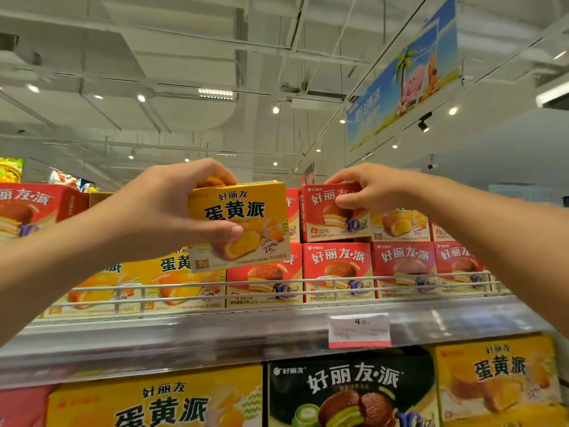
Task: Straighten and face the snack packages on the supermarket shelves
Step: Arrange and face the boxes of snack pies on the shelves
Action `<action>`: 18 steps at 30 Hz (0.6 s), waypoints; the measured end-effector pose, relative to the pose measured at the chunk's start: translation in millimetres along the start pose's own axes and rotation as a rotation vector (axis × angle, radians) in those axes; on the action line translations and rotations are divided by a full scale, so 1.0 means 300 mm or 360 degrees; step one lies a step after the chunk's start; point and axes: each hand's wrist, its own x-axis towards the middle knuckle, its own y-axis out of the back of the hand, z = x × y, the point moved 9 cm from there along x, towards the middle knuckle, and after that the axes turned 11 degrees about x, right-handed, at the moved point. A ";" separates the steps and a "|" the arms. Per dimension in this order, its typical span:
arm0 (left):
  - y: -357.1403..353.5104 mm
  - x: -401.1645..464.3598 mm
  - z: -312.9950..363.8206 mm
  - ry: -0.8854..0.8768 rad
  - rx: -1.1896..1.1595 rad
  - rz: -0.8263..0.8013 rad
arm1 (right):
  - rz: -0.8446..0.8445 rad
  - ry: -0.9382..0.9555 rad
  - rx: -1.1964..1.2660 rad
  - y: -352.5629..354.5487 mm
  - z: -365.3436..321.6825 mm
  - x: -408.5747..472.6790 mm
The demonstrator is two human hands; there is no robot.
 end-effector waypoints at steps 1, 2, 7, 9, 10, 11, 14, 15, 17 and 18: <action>-0.007 0.003 0.000 -0.0003 -0.0011 -0.0003 | -0.0012 -0.0011 -0.0039 -0.009 0.004 -0.001; -0.015 0.005 0.000 -0.0006 -0.0021 -0.0008 | -0.0027 -0.0022 -0.0077 -0.017 0.009 -0.001; -0.048 0.008 0.006 -0.0021 -0.0041 -0.0035 | -0.0059 -0.0066 -0.0209 -0.031 0.016 -0.002; -0.058 0.009 0.005 -0.0015 -0.0051 -0.0048 | -0.0063 -0.0076 -0.0267 -0.032 0.017 0.001; -0.063 0.011 0.005 -0.0009 -0.0058 -0.0056 | -0.0062 -0.0088 -0.0272 -0.032 0.018 0.004; -0.069 0.013 0.005 -0.0002 -0.0069 -0.0067 | -0.0064 -0.0103 -0.0252 -0.032 0.020 0.005; -0.088 0.025 0.008 0.0012 -0.0106 -0.0105 | -0.0057 -0.0123 -0.0207 -0.016 0.025 -0.003; -0.092 0.032 0.011 0.0017 -0.0113 -0.0115 | -0.0022 -0.0113 -0.0241 0.007 0.026 -0.010; -0.097 0.043 0.017 0.0029 -0.0111 -0.0128 | 0.0061 -0.0104 -0.0297 0.066 0.041 -0.036; -0.099 0.047 0.021 0.0031 -0.0105 -0.0129 | 0.0093 -0.0117 -0.0306 0.096 0.057 -0.055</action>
